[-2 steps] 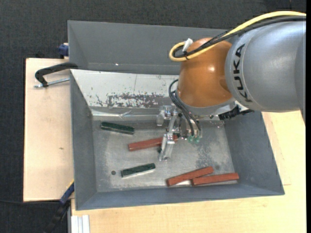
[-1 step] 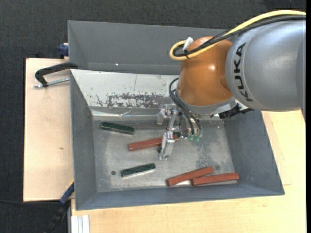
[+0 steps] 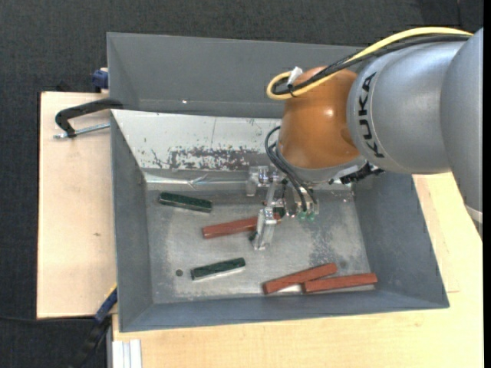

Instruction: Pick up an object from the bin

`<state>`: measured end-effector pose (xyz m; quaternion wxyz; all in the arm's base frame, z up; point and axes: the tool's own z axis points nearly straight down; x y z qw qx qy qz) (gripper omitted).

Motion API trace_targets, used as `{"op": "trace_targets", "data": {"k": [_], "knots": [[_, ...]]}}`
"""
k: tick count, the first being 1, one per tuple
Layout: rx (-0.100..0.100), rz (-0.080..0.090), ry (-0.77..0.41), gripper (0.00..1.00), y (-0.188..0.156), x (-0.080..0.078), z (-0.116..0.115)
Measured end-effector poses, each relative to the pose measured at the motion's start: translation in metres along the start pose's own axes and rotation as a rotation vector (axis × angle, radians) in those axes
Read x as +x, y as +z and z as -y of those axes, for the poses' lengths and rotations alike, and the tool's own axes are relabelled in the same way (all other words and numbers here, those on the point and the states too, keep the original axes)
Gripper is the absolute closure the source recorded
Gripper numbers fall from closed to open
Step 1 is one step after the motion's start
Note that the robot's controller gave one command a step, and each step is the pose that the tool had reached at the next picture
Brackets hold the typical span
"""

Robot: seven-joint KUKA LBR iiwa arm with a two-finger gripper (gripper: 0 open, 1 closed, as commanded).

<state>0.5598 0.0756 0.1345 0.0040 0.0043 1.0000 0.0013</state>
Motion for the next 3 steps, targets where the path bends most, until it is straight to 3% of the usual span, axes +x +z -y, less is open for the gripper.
{"op": "trace_targets", "data": {"k": [1, 2, 3], "knots": [[0.001, -0.006, -0.138, 1.00, 0.064, -0.015, 0.035], [0.001, -0.006, -0.138, 1.00, 0.064, -0.015, 0.035], [0.002, 0.003, -0.145, 1.00, -0.101, -0.023, 0.057]]}}
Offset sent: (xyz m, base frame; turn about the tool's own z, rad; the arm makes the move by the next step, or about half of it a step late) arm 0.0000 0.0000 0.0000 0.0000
